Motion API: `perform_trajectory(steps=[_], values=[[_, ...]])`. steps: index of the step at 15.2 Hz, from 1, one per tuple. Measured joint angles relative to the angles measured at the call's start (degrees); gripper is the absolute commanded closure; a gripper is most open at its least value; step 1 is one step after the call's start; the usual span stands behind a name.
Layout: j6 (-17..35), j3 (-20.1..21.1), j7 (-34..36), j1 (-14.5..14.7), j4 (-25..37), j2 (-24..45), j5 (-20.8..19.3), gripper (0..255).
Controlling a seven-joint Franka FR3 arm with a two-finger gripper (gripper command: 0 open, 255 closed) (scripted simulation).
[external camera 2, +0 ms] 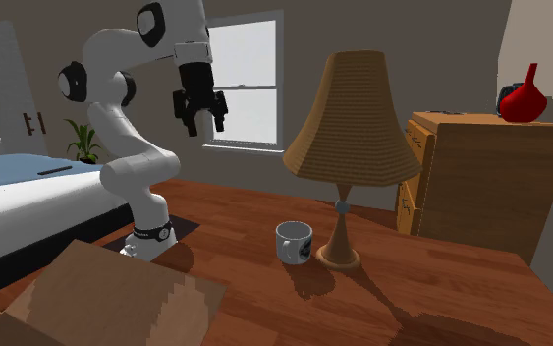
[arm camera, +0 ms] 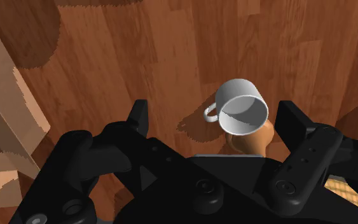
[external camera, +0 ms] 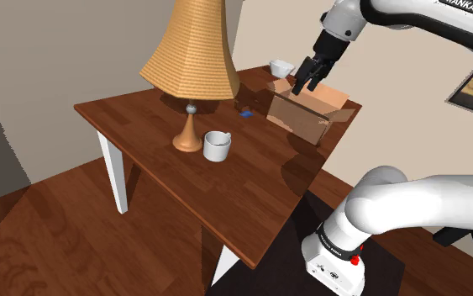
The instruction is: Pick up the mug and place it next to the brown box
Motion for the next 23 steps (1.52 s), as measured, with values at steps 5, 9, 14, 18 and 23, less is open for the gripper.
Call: perform_trajectory(steps=[5, 9, 14, 18, 23], values=[[4.84, 1.94, 1.39, 0.77, -2.76, 2.66, 0.79, 0], [11.15, 4.22, 2.95, 1.62, -4.28, 8.02, 1.44, 0], [19.47, 7.25, 5.2, 2.6, -5.71, 15.76, 1.85, 0], [25.46, 9.36, 6.86, 3.04, -5.56, 22.57, 1.45, 0], [32.45, 12.69, 10.42, 3.48, -2.1, 27.98, -0.15, 0]])
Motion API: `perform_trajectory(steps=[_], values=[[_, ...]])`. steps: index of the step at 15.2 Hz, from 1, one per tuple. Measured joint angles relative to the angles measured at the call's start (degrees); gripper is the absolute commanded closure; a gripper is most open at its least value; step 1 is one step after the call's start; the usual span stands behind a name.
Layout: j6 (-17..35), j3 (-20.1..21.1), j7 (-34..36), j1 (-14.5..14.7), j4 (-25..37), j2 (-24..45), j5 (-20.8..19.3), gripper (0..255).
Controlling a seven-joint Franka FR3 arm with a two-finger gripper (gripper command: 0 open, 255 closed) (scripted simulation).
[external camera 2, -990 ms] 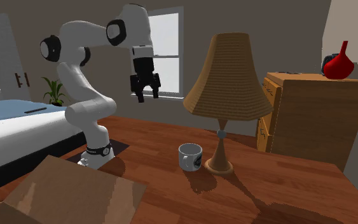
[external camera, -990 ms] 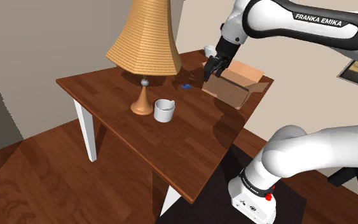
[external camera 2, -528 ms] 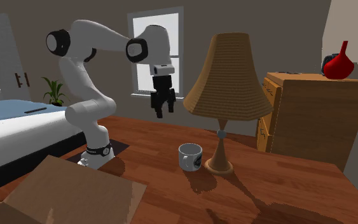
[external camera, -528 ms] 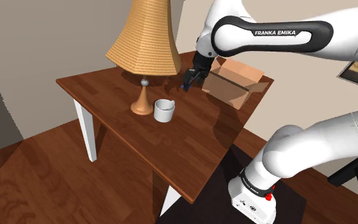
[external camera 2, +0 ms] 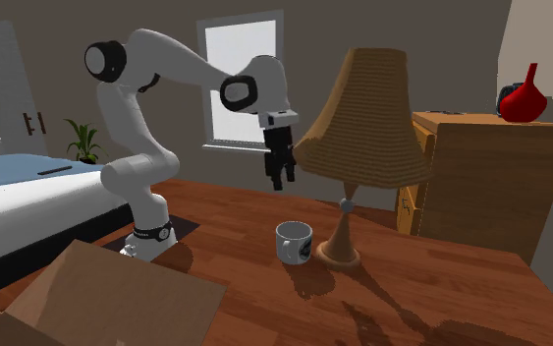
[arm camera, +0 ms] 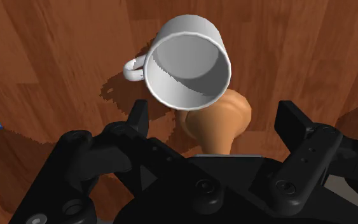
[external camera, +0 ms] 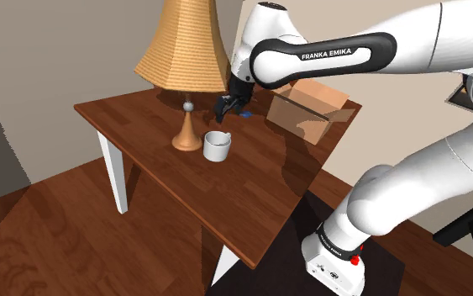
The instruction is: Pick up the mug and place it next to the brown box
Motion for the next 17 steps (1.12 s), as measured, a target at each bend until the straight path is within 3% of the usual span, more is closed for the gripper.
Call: perform_trajectory(steps=[6, 17], values=[[5.87, 2.99, 3.8, -0.24, 3.15, 16.04, -3.57, 0], [12.01, 3.01, 5.66, -0.31, 2.19, 21.96, -6.09, 0]])
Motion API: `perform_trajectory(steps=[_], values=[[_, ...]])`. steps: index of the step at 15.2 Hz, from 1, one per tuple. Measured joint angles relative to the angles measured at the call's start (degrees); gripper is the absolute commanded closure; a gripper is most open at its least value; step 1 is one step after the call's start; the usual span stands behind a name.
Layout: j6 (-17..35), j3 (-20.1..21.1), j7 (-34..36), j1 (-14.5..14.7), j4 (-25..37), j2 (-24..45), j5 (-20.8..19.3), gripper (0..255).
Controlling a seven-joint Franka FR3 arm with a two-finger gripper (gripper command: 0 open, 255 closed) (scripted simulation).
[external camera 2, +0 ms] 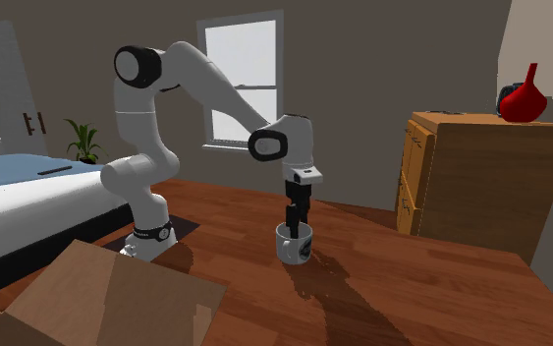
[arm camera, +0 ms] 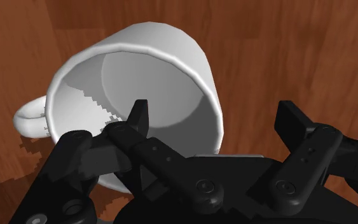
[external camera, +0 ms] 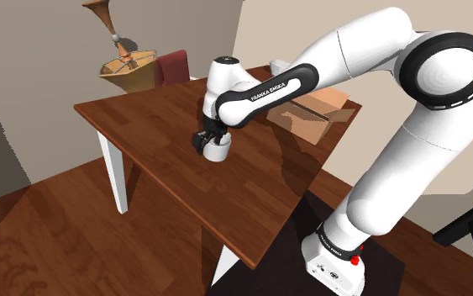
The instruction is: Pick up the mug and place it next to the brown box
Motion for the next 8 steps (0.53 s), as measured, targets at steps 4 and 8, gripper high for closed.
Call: perform_trajectory(steps=[4, 8], values=[[0.1, -0.01, 0.02, 0.0, -0.04, 0.05, -0.03, 255], [0.1, 0.0, 0.02, 0.0, -0.04, 0.05, -0.03, 255]])
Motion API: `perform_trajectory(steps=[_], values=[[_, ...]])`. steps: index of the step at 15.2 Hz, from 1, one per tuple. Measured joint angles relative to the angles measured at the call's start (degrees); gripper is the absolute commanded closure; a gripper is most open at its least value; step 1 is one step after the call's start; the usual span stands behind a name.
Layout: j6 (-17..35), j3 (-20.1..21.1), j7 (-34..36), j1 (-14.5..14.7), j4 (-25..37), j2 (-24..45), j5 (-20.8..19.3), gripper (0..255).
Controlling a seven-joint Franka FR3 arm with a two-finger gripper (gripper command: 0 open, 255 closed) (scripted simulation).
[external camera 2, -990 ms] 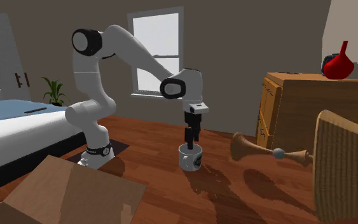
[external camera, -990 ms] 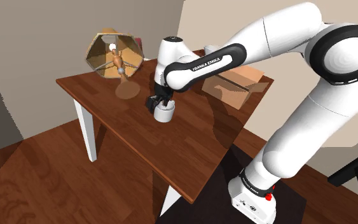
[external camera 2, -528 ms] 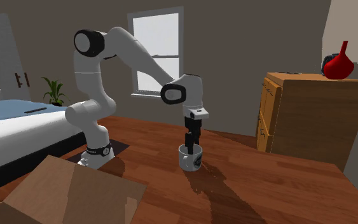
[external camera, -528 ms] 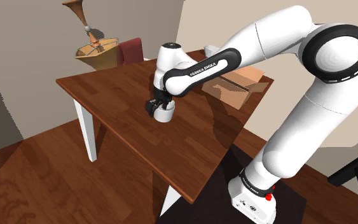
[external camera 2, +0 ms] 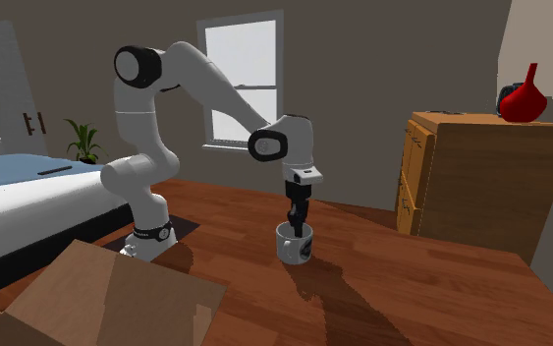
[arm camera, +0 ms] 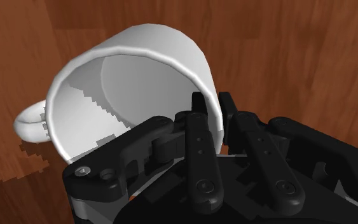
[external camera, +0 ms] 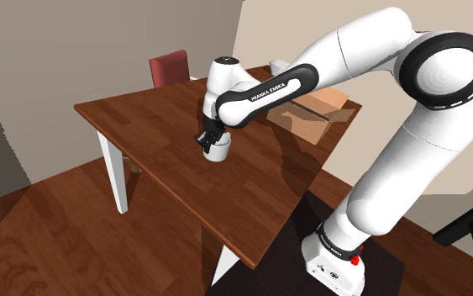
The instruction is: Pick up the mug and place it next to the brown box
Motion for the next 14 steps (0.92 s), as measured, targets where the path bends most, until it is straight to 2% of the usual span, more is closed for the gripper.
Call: perform_trajectory(steps=[6, 14], values=[[0.0, 0.0, 0.0, 0.0, -0.01, 0.0, 0.0, 255], [-5.22, 0.0, -1.54, -0.08, 2.08, -3.35, 1.68, 255]])
